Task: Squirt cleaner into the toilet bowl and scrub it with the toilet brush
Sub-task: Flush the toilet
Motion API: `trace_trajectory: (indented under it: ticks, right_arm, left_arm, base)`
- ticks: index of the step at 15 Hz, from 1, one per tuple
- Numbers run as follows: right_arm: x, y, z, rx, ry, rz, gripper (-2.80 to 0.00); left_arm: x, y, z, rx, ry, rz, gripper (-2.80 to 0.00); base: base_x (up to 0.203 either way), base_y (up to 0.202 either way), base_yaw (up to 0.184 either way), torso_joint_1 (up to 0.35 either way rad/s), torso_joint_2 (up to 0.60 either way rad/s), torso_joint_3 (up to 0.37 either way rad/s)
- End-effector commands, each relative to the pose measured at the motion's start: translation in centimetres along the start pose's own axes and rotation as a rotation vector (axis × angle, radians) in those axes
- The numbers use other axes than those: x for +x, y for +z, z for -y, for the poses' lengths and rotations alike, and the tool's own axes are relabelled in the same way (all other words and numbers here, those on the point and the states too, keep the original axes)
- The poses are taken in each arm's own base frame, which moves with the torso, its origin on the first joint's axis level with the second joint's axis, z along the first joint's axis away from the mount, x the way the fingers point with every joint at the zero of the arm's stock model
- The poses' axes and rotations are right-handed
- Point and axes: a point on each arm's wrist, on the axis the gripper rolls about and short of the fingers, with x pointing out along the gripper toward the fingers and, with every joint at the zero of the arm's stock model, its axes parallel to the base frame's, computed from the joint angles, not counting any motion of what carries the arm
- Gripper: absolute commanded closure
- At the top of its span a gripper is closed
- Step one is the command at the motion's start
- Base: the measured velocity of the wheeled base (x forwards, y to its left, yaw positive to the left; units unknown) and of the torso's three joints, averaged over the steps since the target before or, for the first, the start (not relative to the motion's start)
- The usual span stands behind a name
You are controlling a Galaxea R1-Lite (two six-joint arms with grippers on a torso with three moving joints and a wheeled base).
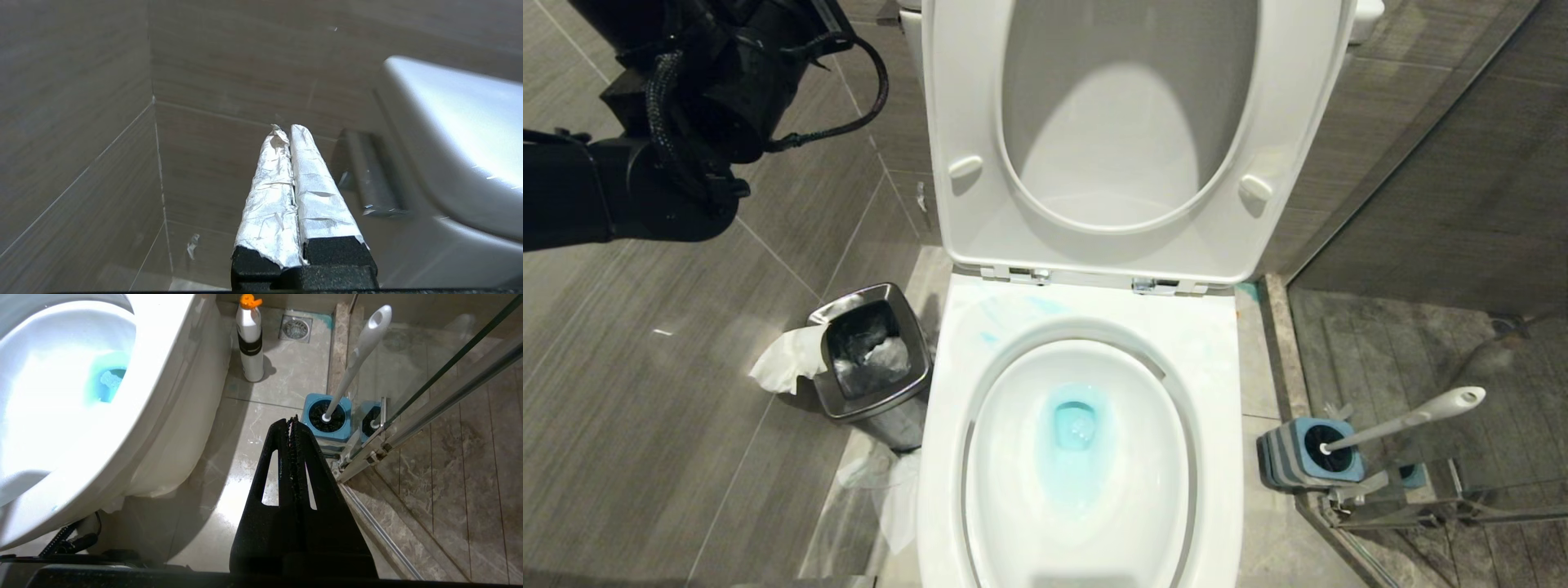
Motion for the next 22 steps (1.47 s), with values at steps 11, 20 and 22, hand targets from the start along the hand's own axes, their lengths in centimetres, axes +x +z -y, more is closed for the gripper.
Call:
trace_trajectory:
  ticks: [11, 20, 22]
  right_arm:
    - [0.0, 0.0, 0.0, 0.001, -0.001, -0.002, 0.0]
    - [0.0, 0.0, 0.0, -0.001, -0.001, -0.002, 0.0]
    - [0.0, 0.0, 0.0, 0.001, 0.0, -0.001, 0.0]
  left_arm:
    - [-0.6, 2.6, 0.4, -0.025, -0.022, 0.053, 0.0]
    - [-1.3, 2.2, 3.5, -0.073, -0.093, 0.025, 0.0]
    - [-1.3, 1.8, 3.7, -0.075, -0.099, 0.017, 0.0]
  base:
    - [0.0, 0.0, 0.0, 0.0, 0.0, -0.038]
    - [0.0, 0.0, 0.0, 0.0, 0.0, 0.0]
    - [0.0, 0.0, 0.0, 0.0, 0.0, 0.0]
